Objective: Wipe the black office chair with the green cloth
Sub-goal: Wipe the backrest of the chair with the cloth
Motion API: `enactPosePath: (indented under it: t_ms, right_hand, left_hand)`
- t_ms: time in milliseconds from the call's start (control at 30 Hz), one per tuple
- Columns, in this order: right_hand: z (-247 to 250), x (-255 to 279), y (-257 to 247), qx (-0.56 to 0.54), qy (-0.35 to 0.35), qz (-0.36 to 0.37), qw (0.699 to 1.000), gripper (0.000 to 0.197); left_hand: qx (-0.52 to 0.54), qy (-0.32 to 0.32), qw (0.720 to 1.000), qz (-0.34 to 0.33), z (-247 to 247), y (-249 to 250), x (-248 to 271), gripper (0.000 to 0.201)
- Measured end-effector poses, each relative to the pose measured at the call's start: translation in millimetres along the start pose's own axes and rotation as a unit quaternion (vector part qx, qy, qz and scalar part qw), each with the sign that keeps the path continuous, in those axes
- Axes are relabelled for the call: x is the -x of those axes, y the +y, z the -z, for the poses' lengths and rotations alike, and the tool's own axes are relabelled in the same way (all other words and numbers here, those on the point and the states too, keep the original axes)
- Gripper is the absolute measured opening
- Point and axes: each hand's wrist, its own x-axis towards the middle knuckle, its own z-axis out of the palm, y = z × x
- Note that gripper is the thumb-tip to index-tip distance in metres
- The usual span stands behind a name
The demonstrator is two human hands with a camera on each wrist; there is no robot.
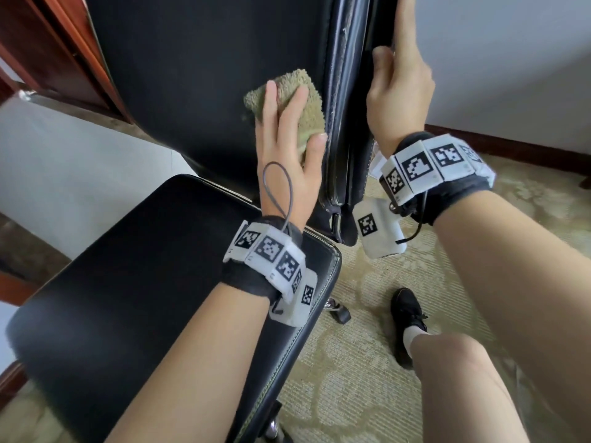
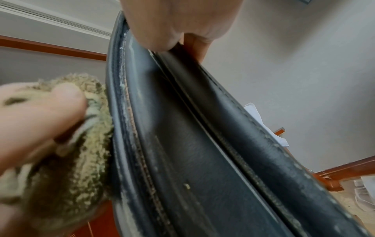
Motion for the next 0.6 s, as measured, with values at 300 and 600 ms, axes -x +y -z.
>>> enactPosePath:
  t_ms: [300, 600]
  right_hand:
    - [0, 23, 14, -0.173, -0.109, -0.050, 0.978, 0.063]
    - [-15, 39, 35, -0.098, -0.060, -0.046, 0.992, 0.066]
  left_hand:
    - [-0.026, 0.030, 0.999, 0.031, -13, -16, 31, 0.048]
    - [-0.064, 0.036, 0.997, 0.005, -27, -37, 67, 0.044]
